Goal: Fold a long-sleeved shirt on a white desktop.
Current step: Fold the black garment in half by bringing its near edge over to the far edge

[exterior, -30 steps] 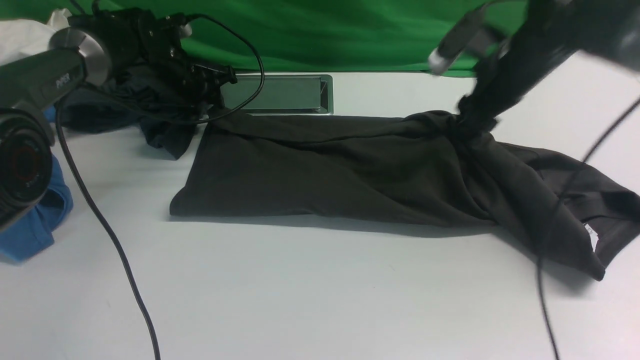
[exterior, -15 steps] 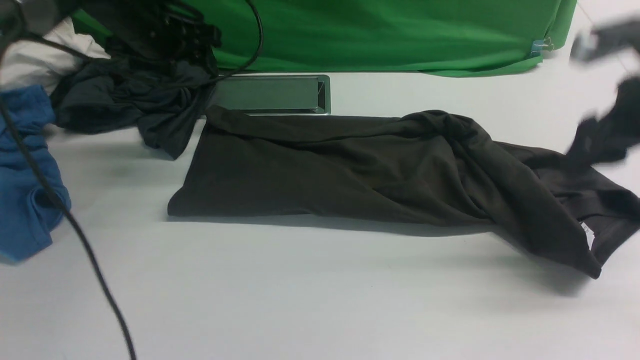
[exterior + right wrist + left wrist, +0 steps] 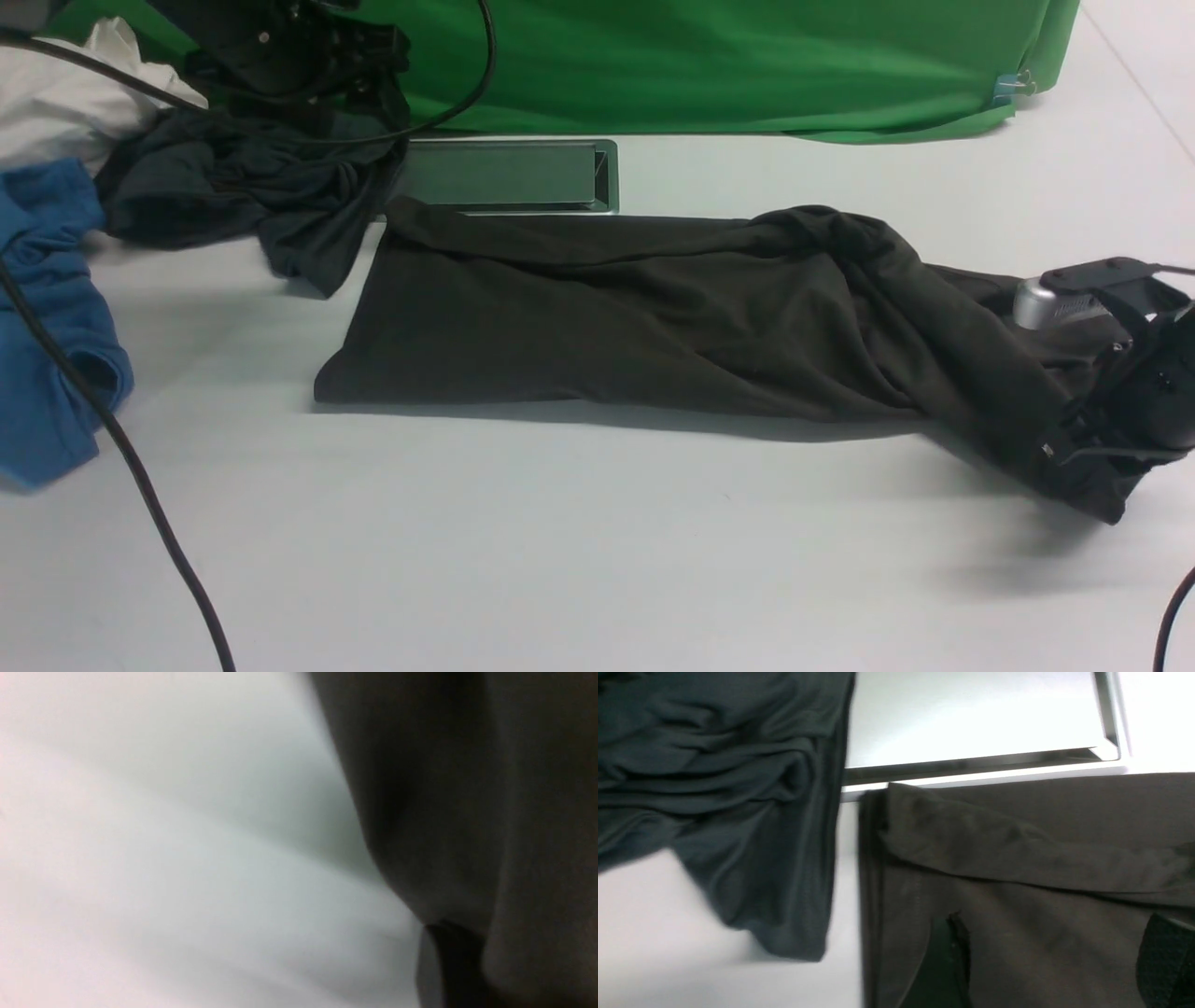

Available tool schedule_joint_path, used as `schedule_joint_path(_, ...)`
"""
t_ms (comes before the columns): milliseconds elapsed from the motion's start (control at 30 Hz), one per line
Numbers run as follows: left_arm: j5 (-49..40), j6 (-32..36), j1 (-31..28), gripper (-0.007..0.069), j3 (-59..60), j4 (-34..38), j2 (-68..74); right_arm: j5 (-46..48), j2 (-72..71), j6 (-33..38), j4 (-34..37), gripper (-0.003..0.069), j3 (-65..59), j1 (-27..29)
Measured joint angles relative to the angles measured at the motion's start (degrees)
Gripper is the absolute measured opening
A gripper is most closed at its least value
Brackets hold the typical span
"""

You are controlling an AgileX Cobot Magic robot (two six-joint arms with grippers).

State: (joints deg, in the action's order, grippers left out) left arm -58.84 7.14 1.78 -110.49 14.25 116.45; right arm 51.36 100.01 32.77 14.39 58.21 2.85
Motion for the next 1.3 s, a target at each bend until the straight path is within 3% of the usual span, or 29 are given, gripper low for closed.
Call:
schedule_joint_path(133,0.06,0.54,0.0,0.0522,0.0,0.68,0.0,5.32,0.0,0.42,-5.37,0.0026,7.38,0.0)
schedule_joint_path(400,0.52,0.61,0.0,0.0522,0.0,0.79,0.0,7.23,2.36,0.36,-12.7,0.0024,22.42,0.49)
schedule_joint_path(767,0.61,0.68,0.0,0.0522,0.0,0.74,0.0,8.28,15.89,-0.41,-14.39,0.0024,35.84,4.57)
schedule_joint_path(1067,0.78,0.68,0.0,0.0522,0.0,0.79,1.08,7.69,18.56,6.88,-16.48,0.0024,43.41,4.68)
schedule_joint_path(1300,0.78,0.68,0.0,0.0522,0.0,1.16,2.72,8.43,19.0,5.44,-19.7,0.0041,45.28,4.87)
